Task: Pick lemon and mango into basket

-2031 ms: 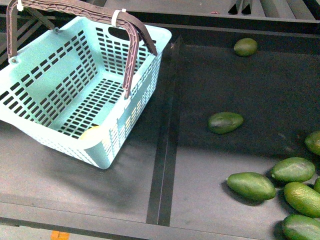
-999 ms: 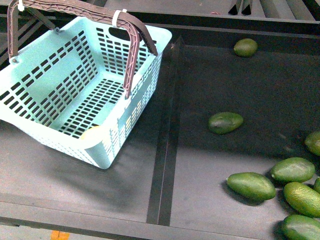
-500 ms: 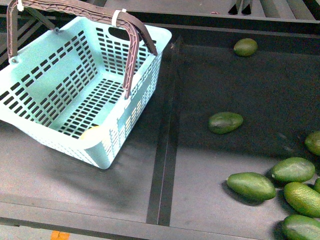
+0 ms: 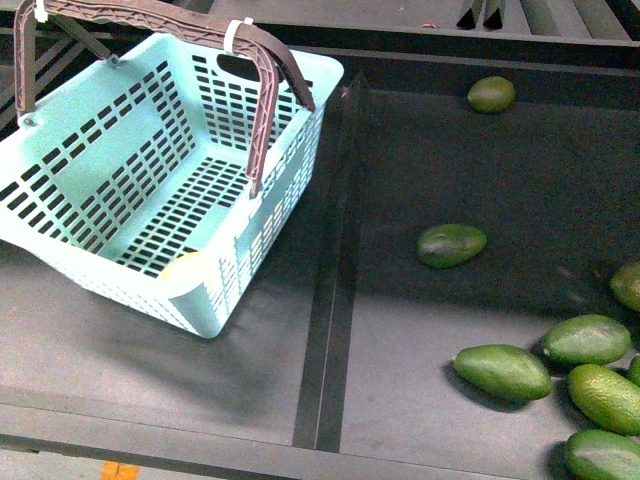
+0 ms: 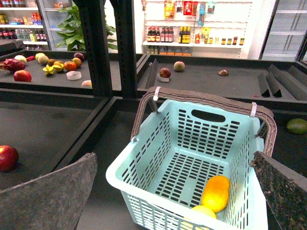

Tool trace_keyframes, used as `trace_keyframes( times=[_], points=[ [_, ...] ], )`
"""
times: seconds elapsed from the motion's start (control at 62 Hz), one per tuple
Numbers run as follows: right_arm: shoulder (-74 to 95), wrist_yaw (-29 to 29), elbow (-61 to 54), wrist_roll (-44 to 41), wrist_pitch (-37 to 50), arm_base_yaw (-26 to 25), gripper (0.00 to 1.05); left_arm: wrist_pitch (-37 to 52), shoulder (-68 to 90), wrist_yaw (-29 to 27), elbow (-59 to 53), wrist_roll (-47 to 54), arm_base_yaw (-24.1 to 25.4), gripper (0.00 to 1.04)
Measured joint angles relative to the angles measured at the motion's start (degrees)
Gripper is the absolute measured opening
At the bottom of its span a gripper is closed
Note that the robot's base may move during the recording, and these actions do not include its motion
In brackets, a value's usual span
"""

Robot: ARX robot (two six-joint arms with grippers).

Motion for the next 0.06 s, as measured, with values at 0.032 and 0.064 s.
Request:
trace_keyframes(
  times=[0.032, 0.064],
  points=[
    [0.0, 0.0, 0.0, 0.0, 0.0, 0.0, 0.96, 0.0, 0.0, 0.0, 0.0, 0.0, 0.0, 0.98],
    [0.0, 0.0, 0.0, 0.0, 0.0, 0.0, 0.96, 0.0, 0.0, 0.0, 0.0, 0.0, 0.0, 0.98]
  ],
)
